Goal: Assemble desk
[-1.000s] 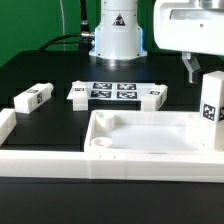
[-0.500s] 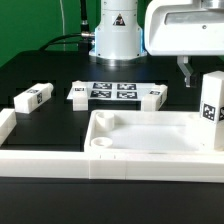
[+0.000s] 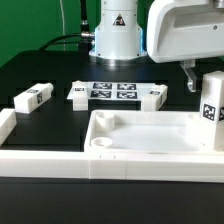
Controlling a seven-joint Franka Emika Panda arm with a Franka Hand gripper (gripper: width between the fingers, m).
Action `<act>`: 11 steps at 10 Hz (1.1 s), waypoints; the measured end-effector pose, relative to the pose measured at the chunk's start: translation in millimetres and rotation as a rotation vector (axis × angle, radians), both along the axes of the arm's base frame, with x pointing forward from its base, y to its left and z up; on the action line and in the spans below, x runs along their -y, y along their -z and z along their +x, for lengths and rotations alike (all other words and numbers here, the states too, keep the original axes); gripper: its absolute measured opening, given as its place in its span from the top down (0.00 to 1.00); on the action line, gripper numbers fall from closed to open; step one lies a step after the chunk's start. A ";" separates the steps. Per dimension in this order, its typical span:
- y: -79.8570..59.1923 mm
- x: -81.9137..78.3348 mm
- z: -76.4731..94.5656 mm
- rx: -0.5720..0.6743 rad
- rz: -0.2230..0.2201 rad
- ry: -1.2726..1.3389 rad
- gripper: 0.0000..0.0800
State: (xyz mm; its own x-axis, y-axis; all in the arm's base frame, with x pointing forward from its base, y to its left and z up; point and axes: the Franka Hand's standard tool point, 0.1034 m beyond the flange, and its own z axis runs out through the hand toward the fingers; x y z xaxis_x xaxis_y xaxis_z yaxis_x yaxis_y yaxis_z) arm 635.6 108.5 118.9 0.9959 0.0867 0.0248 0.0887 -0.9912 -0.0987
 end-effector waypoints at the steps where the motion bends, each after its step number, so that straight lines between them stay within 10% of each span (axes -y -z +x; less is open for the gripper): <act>1: 0.1 0.7 0.1 0.010 -0.004 -0.095 0.19; 6: 0.2 6.4 1.5 0.038 -0.034 -0.357 0.19; 9: 0.2 6.6 1.5 0.038 -0.034 -0.357 0.64; 11: 0.2 6.7 1.6 0.036 -0.034 -0.334 0.64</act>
Offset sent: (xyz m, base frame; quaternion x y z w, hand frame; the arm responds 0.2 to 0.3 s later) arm 0.0091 -0.0076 0.0068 -0.0461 0.0093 -0.1722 0.9839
